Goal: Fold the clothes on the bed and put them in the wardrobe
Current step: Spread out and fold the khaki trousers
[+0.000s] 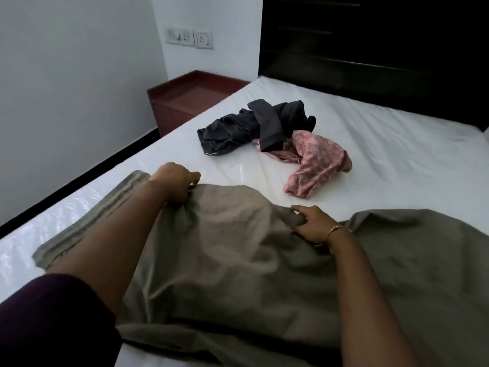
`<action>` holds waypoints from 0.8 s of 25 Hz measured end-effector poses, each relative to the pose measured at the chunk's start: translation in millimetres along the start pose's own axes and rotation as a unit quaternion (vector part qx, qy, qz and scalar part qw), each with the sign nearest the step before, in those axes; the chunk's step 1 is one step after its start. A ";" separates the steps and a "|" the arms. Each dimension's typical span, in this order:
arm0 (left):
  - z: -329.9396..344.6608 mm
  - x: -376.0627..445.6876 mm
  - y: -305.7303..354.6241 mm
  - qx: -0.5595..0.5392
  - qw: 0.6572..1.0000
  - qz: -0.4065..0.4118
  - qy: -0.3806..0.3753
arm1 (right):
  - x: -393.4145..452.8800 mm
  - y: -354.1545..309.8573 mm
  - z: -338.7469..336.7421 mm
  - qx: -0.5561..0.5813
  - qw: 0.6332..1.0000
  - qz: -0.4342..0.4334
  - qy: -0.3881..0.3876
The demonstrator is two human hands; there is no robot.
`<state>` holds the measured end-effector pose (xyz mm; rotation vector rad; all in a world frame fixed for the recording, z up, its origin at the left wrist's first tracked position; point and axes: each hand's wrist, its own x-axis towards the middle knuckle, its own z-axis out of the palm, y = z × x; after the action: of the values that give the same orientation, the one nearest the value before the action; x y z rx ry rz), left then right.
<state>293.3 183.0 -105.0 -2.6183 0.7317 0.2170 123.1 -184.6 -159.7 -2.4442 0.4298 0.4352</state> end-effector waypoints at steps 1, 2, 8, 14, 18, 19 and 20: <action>-2.0 -0.7 4.9 0.033 0.999 -0.009 -0.006 | -3.0 0.1 -6.3 0.012 1.000 -0.002 -0.029; -4.1 -3.0 5.8 0.057 0.998 -0.027 0.001 | -4.3 1.0 -12.5 0.013 0.999 -0.002 -0.051; -31.4 2.2 -33.0 0.110 0.951 -0.205 0.203 | 49.4 -25.8 -65.8 -0.002 0.968 -0.096 0.232; -33.7 -4.2 19.9 -0.093 0.930 -0.271 0.229 | 81.3 -47.9 -68.5 -0.097 0.974 -0.091 0.185; -47.8 13.2 111.2 -0.263 0.922 -0.080 0.274 | 81.4 -8.7 -38.6 -0.109 0.983 -0.094 0.111; -50.8 23.2 134.6 -0.285 0.923 -0.037 0.255 | 84.4 -1.4 -33.5 -0.099 0.987 -0.090 0.094; -52.5 31.8 155.5 -0.289 0.931 -0.015 0.224 | 87.3 2.8 -31.8 -0.095 0.988 -0.083 0.087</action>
<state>240.6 25.0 -119.4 -3.2955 0.8746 -0.2247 206.4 -223.8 -172.2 -2.6899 0.2637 0.2016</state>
